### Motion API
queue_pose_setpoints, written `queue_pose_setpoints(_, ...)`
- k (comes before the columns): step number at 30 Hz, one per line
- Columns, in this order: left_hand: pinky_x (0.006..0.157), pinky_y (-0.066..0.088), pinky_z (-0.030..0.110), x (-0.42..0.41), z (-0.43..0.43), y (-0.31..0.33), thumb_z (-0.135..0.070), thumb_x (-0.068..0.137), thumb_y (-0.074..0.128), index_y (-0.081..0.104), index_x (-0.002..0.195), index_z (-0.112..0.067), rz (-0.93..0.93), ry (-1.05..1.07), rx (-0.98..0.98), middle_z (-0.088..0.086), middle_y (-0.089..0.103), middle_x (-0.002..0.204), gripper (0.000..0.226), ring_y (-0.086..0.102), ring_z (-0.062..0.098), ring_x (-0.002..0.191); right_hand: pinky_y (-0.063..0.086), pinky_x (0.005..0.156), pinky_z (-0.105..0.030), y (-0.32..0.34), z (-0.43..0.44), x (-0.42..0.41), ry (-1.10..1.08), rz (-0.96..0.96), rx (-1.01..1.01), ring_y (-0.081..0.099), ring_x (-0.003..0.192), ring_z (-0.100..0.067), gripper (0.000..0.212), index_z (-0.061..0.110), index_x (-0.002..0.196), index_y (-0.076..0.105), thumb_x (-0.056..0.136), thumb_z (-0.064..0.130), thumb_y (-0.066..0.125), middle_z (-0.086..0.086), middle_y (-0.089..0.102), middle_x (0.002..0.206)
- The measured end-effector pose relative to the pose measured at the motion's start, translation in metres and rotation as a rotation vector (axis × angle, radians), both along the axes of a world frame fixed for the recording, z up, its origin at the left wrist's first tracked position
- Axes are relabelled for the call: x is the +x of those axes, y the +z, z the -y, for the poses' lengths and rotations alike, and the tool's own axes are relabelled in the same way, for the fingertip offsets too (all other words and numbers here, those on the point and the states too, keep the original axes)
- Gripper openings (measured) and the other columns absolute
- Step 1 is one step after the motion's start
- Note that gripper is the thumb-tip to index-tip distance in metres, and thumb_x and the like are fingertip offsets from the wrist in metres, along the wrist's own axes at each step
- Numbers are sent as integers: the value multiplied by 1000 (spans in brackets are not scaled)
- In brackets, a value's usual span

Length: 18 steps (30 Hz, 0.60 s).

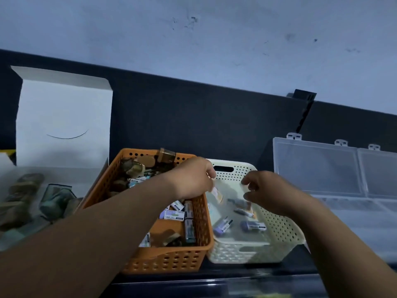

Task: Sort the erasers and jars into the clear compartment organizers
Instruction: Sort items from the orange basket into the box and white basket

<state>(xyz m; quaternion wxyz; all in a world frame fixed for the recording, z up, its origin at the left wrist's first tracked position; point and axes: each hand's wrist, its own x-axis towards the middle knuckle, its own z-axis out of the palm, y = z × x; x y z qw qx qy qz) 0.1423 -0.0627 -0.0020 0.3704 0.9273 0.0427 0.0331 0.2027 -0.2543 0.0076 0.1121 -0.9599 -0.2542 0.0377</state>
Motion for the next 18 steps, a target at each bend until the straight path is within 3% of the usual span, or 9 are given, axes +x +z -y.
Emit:
queue_pose_setpoints(2,63,56,34,-5,-11,2,-15,91,57,65,105,-19,-3,37,-15,3,63,101,17,65,25,88,47,86,-28,-1,-2,0,13,34,30,59,102,-15,37,24,126,58,89,28,64,4,62,115)
queue_pose_setpoints(3,61,54,28,-9,-20,2,-13,91,57,66,104,-17,-14,63,2,3,65,100,16,65,22,87,47,87,-27,-1,-8,-3,41,42,66,59,103,-15,37,24,126,58,89,27,64,4,62,116)
queue_pose_setpoints(5,59,44,20,-20,-43,0,-14,90,61,67,104,-17,-72,112,94,-1,65,99,15,60,12,85,48,88,-27,-1,-27,-13,125,27,136,60,102,-13,33,25,121,62,89,26,66,7,62,109)
queue_pose_setpoints(9,71,47,23,-43,-78,-9,-17,89,62,69,99,-21,-186,110,191,-5,62,96,12,58,8,87,50,85,-29,-4,-77,-34,292,-69,179,61,95,-12,23,27,109,67,86,23,69,7,66,102)
queue_pose_setpoints(14,77,41,24,-65,-100,-18,-18,87,62,66,99,-24,22,157,334,-5,59,101,13,54,11,93,47,80,-27,-11,-131,-51,464,-16,-63,56,97,-17,26,24,115,65,90,25,64,1,61,110)
queue_pose_setpoints(17,85,41,28,-74,-113,-22,-22,85,65,62,115,-25,124,179,509,-2,58,117,30,49,15,104,42,67,-26,-21,-149,-53,482,-47,-231,52,88,-20,10,25,100,64,91,25,62,1,59,98)
queue_pose_setpoints(18,89,42,30,-77,-118,-24,-23,85,64,60,120,-25,128,194,577,-2,56,120,36,48,17,109,41,66,-27,-26,-155,-53,485,-55,-268,54,88,-20,14,24,104,62,90,25,64,-1,61,98)
